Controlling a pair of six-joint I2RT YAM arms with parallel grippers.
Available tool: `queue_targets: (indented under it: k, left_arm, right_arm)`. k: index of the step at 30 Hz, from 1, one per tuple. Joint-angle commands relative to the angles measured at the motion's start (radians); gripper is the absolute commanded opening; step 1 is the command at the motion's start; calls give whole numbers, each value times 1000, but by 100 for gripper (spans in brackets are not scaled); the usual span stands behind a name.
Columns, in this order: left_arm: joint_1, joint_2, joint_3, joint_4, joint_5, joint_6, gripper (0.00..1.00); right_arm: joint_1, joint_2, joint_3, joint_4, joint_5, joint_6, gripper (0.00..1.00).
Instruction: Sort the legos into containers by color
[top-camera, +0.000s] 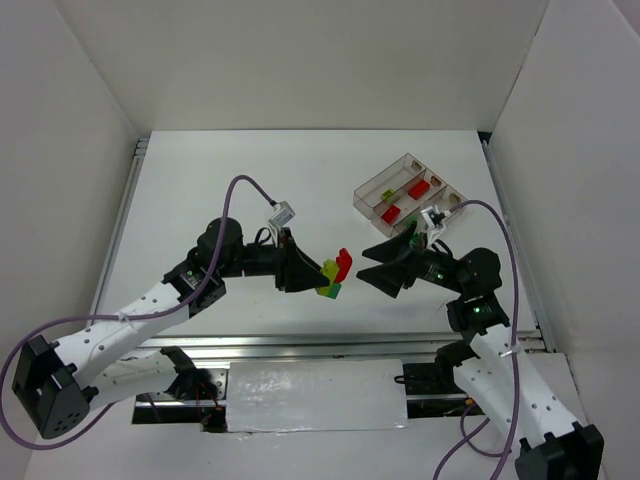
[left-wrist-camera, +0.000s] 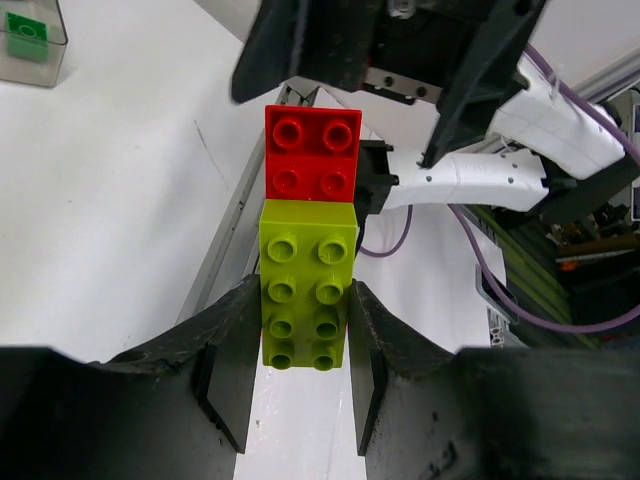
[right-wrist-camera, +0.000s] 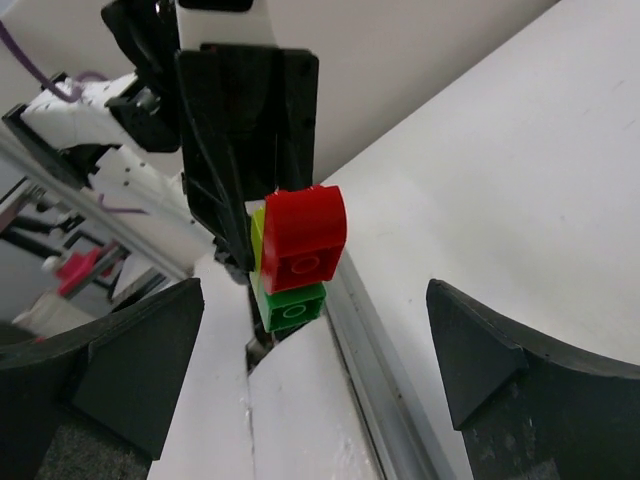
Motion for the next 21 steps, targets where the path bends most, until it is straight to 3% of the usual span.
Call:
queue_targets:
  k: [1,7,14,15,16,17,21]
  left_arm:
    - [4,2,0,96,50,-10,0]
    - [4,25,-26,211,110,-53,0]
    - [4,72,-23,280,145,-87,0]
    - [4,75,-23,278,144,-86,0]
    - [4,80,-23,269,142,-81,0]
    - [4,82,-21,266,142,-78,0]
    - [2,71,-24,245,138,-56,0]
  right_arm:
    - [8,77,23,150,-167,42,100]
    - [48,124,38,263,-241,63,100]
    - [138,209,66,300,-192,49,97]
    - [141,216,64,309,-186,49,94]
    - [141,219,58,334,-183,52,80]
    - [141,220,57,340,-178,51,75]
    - [141,195,61,270,-134,-6,67]
